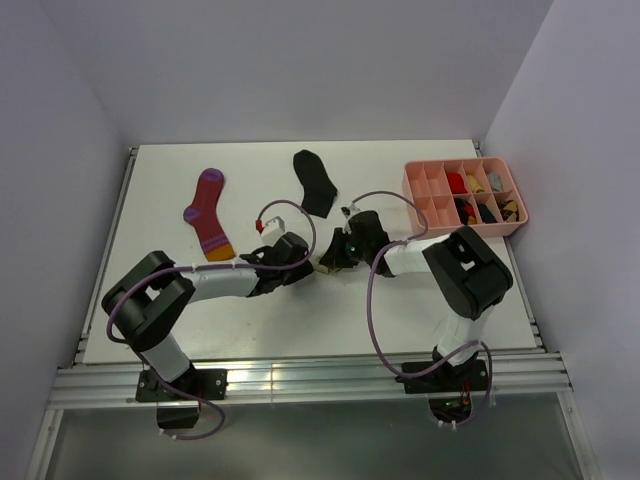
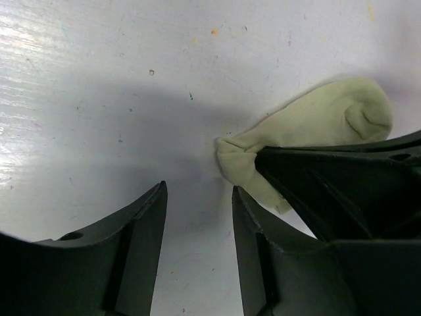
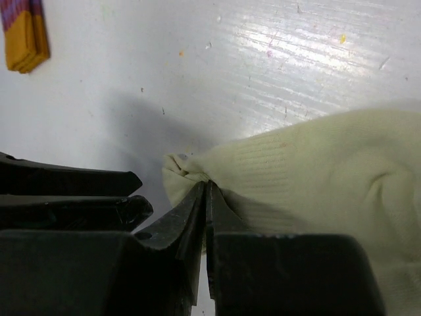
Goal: Roll the socks
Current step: Roll the sock at the center of the board.
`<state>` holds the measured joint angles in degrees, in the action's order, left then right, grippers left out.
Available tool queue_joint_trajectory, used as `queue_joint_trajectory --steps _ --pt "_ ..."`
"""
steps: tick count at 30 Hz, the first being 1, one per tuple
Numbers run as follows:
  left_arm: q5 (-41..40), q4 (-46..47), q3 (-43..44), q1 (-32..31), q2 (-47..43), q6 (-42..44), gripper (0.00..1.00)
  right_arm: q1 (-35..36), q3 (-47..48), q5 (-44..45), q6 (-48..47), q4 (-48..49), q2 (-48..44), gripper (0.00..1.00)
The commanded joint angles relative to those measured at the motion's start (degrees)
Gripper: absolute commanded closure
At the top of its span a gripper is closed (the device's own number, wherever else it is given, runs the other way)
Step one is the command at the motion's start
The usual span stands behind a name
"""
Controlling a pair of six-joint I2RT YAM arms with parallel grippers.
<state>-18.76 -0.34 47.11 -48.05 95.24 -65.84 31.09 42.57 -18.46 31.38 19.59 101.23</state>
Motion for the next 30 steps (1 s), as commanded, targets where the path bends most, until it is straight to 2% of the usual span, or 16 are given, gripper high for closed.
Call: queue_joint_trajectory --steps 1,12,18,21,24,25,26,29,30 --pt "-0.1 4.9 -1.0 -0.2 -1.6 -2.4 0.50 -2.3 -0.8 -2.6 1.1 -3.7 4.8 0.91" --pt "0.3 6.5 1.3 0.6 3.4 -6.5 0.52 -3.2 -1.2 -4.0 1.6 -3.4 5.6 0.90" --pt "0.7 6.6 3.0 1.8 6.3 -7.2 0.58 -3.2 -1.1 -4.4 1.4 -3.2 5.8 0.89" --pt "0.9 6.3 3.7 1.8 7.3 -7.5 0.68 -3.2 -1.2 -4.7 1.2 -2.9 5.6 0.88" --pt "1.3 6.3 3.5 1.8 7.6 -7.7 0.84 -3.3 -2.1 -5.6 0.7 -1.1 4.1 0.87" --pt "1.3 6.4 3.3 1.8 7.6 -8.0 0.94 -3.2 -2.6 -5.8 0.5 0.7 3.5 0.87" --pt "1.3 6.8 2.8 1.9 7.6 -8.1 0.98 -3.2 -3.2 -5.9 0.3 1.3 2.9 0.86" --pt "0.8 6.6 2.8 1.8 7.2 -7.6 1.00 -3.0 -4.2 -5.0 -1.3 2.6 -0.6 0.82" --pt "0.1 5.4 3.1 1.7 7.1 -7.3 1.00 -2.7 -4.2 -3.5 -2.2 2.4 -1.6 0.76"
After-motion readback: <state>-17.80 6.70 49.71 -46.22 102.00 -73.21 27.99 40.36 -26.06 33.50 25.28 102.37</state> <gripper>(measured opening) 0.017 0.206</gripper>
